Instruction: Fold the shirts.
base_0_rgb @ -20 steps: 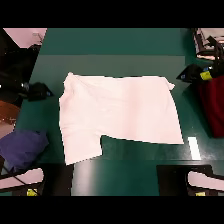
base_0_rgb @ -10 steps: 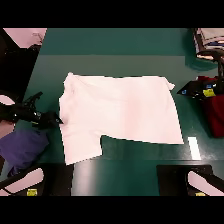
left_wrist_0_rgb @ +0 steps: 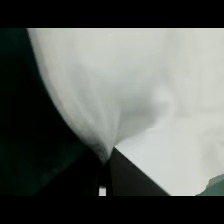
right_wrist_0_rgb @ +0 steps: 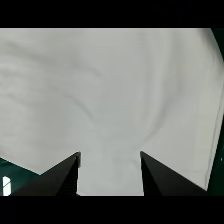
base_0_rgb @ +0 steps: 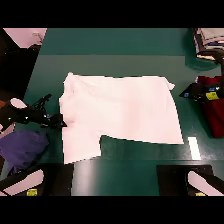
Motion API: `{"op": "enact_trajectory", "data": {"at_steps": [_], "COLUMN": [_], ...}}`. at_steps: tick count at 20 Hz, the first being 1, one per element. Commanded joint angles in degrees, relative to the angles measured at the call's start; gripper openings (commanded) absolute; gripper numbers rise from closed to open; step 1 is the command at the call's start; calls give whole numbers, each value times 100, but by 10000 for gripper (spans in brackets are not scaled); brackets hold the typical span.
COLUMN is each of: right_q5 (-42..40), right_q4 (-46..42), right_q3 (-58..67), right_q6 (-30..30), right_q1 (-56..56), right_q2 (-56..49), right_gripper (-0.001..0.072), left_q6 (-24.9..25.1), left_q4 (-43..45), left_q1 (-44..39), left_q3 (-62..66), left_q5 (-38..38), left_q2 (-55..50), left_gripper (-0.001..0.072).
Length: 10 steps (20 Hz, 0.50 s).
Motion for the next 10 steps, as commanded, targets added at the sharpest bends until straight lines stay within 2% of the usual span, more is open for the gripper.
{"op": "enact_trajectory", "data": {"at_steps": [1, 4, 6, 10], "right_q5": [715, 684, 627, 439], "right_q4": [-304, -828, -1211, -901], "right_q3": [-168, -1161, -1923, -2997], "right_q6": [-46, -87, -129, -544], "right_q1": [-490, -1355, -1961, -2726], "right_q2": [68, 455, 575, 243], "right_gripper": [426, 428, 471, 446], "left_q6": [-72, 57, 68, 208], "left_q4": [-59, -157, -273, -459], "left_q1": [-52, -52, -52, -52], "left_q3": [321, 745, 879, 887], "left_q5": [-188, -422, -420, -385], "left_q2": [11, 11, 11, 9], "left_gripper": [26, 26, 26, 26]}}
